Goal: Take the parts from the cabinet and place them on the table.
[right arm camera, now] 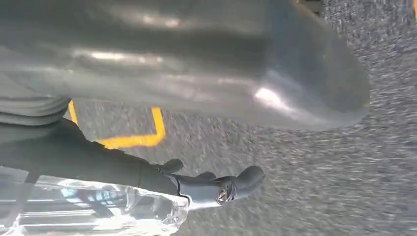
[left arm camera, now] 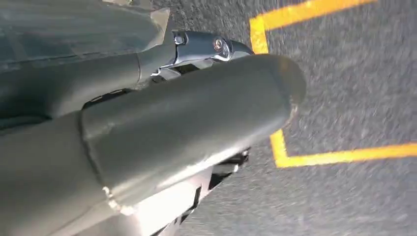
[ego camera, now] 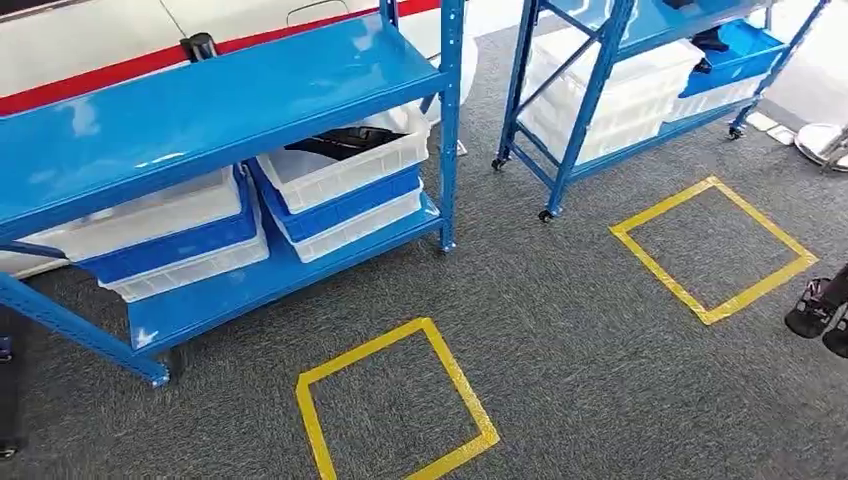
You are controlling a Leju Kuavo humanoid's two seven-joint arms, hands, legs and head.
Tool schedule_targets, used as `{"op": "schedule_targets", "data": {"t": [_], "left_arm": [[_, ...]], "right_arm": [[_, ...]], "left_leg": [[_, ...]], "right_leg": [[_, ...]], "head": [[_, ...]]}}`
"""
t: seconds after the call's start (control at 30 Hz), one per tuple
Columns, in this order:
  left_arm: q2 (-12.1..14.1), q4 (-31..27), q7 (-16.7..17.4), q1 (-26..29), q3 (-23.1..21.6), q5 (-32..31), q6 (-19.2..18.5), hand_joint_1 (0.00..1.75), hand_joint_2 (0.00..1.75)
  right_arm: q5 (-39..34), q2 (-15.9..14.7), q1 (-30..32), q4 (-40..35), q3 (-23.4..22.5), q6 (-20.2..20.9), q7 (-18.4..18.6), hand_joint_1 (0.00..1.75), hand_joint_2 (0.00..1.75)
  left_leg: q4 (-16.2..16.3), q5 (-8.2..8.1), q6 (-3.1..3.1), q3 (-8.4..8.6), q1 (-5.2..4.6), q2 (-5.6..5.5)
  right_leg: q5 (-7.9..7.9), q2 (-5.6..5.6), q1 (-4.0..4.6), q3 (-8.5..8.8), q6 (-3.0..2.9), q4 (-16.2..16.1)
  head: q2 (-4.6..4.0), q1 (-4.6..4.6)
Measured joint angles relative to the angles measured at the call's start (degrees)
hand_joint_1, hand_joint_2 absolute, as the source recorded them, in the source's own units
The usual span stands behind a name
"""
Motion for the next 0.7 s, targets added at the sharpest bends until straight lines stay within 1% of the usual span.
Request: {"op": "schedule_targets", "data": {"t": [0.03, 0.07, 0.1, 0.13, 0.17, 0.2, 0.23, 0.27, 0.3, 0.33, 0.37, 0.4, 0.43, 0.47, 0.5, 0.53, 0.57, 0.6, 0.63, 0.67, 0.7], "left_arm": [[0.04, 0.00, -0.07, -0.04, 0.07, 0.00, 0.02, 0.00, 0.00], [0.13, 0.00, -0.13, -0.19, 0.09, 0.00, 0.09, 0.00, 0.00], [0.20, 0.00, -0.24, -0.50, 0.15, 0.00, 0.13, 0.00, 0.00], [0.17, 0.00, -0.33, -0.62, 0.22, 0.09, 0.11, 0.00, 0.00], [0.20, 0.00, -0.33, -0.58, 0.35, 0.15, 0.15, 0.00, 0.00], [0.20, 0.00, -0.35, -0.39, 0.52, 0.15, 0.50, 0.00, 0.00], [0.17, 0.00, -0.35, -0.29, 0.52, 0.11, 0.81, 0.00, 0.00], [0.11, 0.00, -0.48, -0.07, 0.52, 0.04, 1.07, 0.00, 0.00], [0.13, 0.00, -0.61, -0.19, 0.55, 0.07, 1.11, 0.00, 0.00], [0.11, 0.00, -0.74, -0.47, 0.55, 0.07, 1.09, 0.00, 0.00], [0.09, 0.00, -0.79, -0.70, 0.55, 0.04, 1.09, 0.00, 0.00], [0.07, 0.00, -0.83, -0.71, 0.55, 0.04, 1.11, 0.00, 0.00], [0.07, 0.00, -0.90, -0.58, 0.55, -0.02, 1.14, 0.00, 0.00], [0.07, 0.00, -1.05, -0.36, 0.55, -0.02, 1.22, 0.00, 0.00], [0.09, 0.00, -1.16, -0.27, 0.55, -0.02, 1.25, 0.00, 0.00], [0.09, 0.00, -1.24, -0.26, 0.55, 0.02, 1.22, 0.00, 0.00], [0.11, 0.00, -1.25, -0.28, 0.57, 0.07, 1.22, 0.00, 0.00], [0.22, 0.00, -1.25, -0.34, 0.63, 0.07, 1.22, 0.00, 0.00], [0.24, 0.00, -1.29, -0.32, 0.63, 0.07, 1.22, 0.00, 0.00], [0.37, 0.00, -1.33, -0.29, 0.63, 0.07, 1.25, 0.00, 0.00], [0.50, 0.00, -1.40, -0.25, 0.63, 0.07, 1.29, 0.00, 0.00]], "right_arm": [[-0.09, 0.11, -0.30, -0.02, 0.11, -0.04, 0.02, 0.00, 0.00], [-0.33, 0.20, -0.49, -0.07, 0.11, -0.07, -0.02, 0.00, 0.00], [-0.55, 0.28, -0.54, -0.07, 0.11, 0.11, -0.35, 0.00, 0.00], [-0.33, 0.26, -0.72, -0.09, 0.11, 0.37, -0.39, 0.00, 0.00], [0.11, 0.28, -0.83, -0.07, 0.15, 0.66, -0.26, 0.00, 0.00], [0.09, 0.37, -0.98, -0.09, 0.20, 0.55, -0.42, 0.00, 0.00], [-0.20, 0.55, -1.15, -0.18, 0.20, 0.39, -0.77, 0.00, 0.00], [-0.44, 0.57, -1.16, -0.35, 0.17, 0.39, -1.46, 0.00, 0.00], [-0.59, 0.57, -1.17, -0.35, 0.17, 0.61, -1.84, 0.00, 0.00], [-0.48, 0.57, -1.15, -0.35, 0.17, 0.81, -1.79, 0.00, 0.00], [-0.35, 0.50, -1.13, -0.33, 0.17, 0.87, -1.48, 0.00, 0.00], [-0.76, 0.46, -0.98, -0.31, 0.17, 0.87, -1.46, 0.00, 0.00], [-1.43, 0.46, -0.88, -0.31, 0.11, 0.98, -1.84, 0.00, 0.00], [-2.64, 0.44, -0.84, -0.31, -0.17, 2.00, -2.97, 0.00, 0.00], [-3.28, 0.35, -0.87, -0.31, -0.68, 2.69, -3.75, 0.00, 0.00], [-3.35, 0.26, -0.98, -0.31, -0.94, 3.06, -4.28, 0.00, 0.00], [-3.54, 0.20, -1.03, -0.31, -0.99, 3.06, -4.76, 0.00, 0.00], [-4.00, 0.26, -1.03, -0.33, -1.09, 2.97, -5.38, 0.00, 0.00], [-4.61, 0.26, -1.07, -0.37, -1.55, 2.93, -5.90, 0.00, 0.00], [-5.73, 0.37, -1.02, -0.37, -2.12, 3.24, -6.71, 0.00, 0.00], [-6.43, 0.46, -0.98, -0.37, -2.61, 3.74, -7.15, 0.00, 0.00]], "left_leg": [[-5.03, 2.26, 0.61, 2.68, -0.19, 1.16], [-9.29, 3.38, 1.34, 5.05, -0.60, 3.72], [-10.43, 2.48, 1.40, 5.52, -1.31, 5.18], [-10.44, 2.65, 1.54, 5.24, -1.37, 4.19], [-10.44, 2.63, 1.59, 5.10, -1.46, 3.44], [-10.52, 2.62, 1.69, 4.97, -1.64, 2.74], [-11.25, 2.95, 2.07, 5.44, -1.43, 1.89], [-12.10, 3.52, 2.19, 6.10, -0.83, 1.32], [-12.30, 3.68, 2.45, 6.12, -0.61, 0.69], [-12.29, 3.86, 2.94, 5.97, -0.58, 0.18], [-12.29, 3.87, 2.94, 5.88, -0.55, -0.71], [-12.27, 3.87, 2.94, 5.83, -0.53, -1.45], [-12.23, 3.87, 2.93, 5.84, -0.50, -1.89], [-12.20, 3.86, 2.88, 5.89, -0.41, -2.46], [-12.12, 3.84, 2.73, 5.93, -0.31, -2.83], [-11.96, 3.76, 2.37, 5.96, -0.15, -3.17], [-11.62, 3.55, 1.94, 5.85, -0.11, -3.38], [-10.85, 3.22, 1.33, 5.53, -0.52, -3.46], [-10.78, 2.96, 0.94, 5.51, -0.50, -3.57], [-10.72, 2.77, 1.06, 5.47, -0.47, -3.54], [-10.77, 2.63, 2.53, 5.53, -0.29, -3.47]], "right_leg": [[-0.16, -0.57, 0.14, 0.20, -0.02, -0.02], [-0.28, -1.11, 0.26, 0.44, -0.02, -0.03], [-0.62, -1.68, 0.95, 0.36, 0.41, 0.08], [-0.70, -2.39, 0.88, 0.37, 0.56, 0.01], [-0.82, -3.03, 0.86, 0.40, 0.79, -0.04], [-0.81, -3.69, 0.84, 0.72, 0.83, -0.28], [-1.00, -4.32, 1.30, 1.08, 1.21, -0.45], [-1.63, -1.44, 0.77, 0.72, 1.55, 0.50], [-2.80, 1.27, 0.67, -0.27, 1.58, 2.75], [-4.49, 2.79, 0.40, -2.11, 1.32, 6.42], [-6.39, 3.51, 0.18, -4.63, 1.18, 11.36], [-7.52, 3.74, -0.01, -6.77, 1.34, 15.35], [-7.65, 3.81, -0.15, -7.88, 1.70, 17.09], [-6.54, 3.81, -0.37, -7.88, 2.37, 16.21], [-4.40, 3.81, -0.67, -6.55, 3.19, 12.56], [-2.05, 3.83, -1.03, -4.62, 3.96, 7.78], [-0.10, 4.22, -1.51, -2.69, 4.62, 3.12], [0.36, 4.66, -1.32, -2.34, 4.51, 0.87], [0.66, 4.79, -1.28, -2.34, 3.39, 0.87], [0.75, 4.76, -1.68, -2.10, 3.12, 0.72], [0.77, 4.72, -1.34, -1.98, 3.10, 0.74]], "head": [[0.00, 0.00], [0.00, 0.02], [0.00, 0.05], [0.00, 0.18], [0.00, 0.09], [0.00, 0.13], [0.00, 0.00], [0.00, 0.22], [0.00, 0.17], [0.00, 0.26], [0.00, 0.24], [0.00, 0.28], [0.00, 0.31], [0.00, 0.26], [0.00, 0.28], [0.00, 0.26], [0.00, 0.33], [0.00, 0.68], [0.00, 0.50], [0.00, 0.20], [0.00, 0.28]]}}
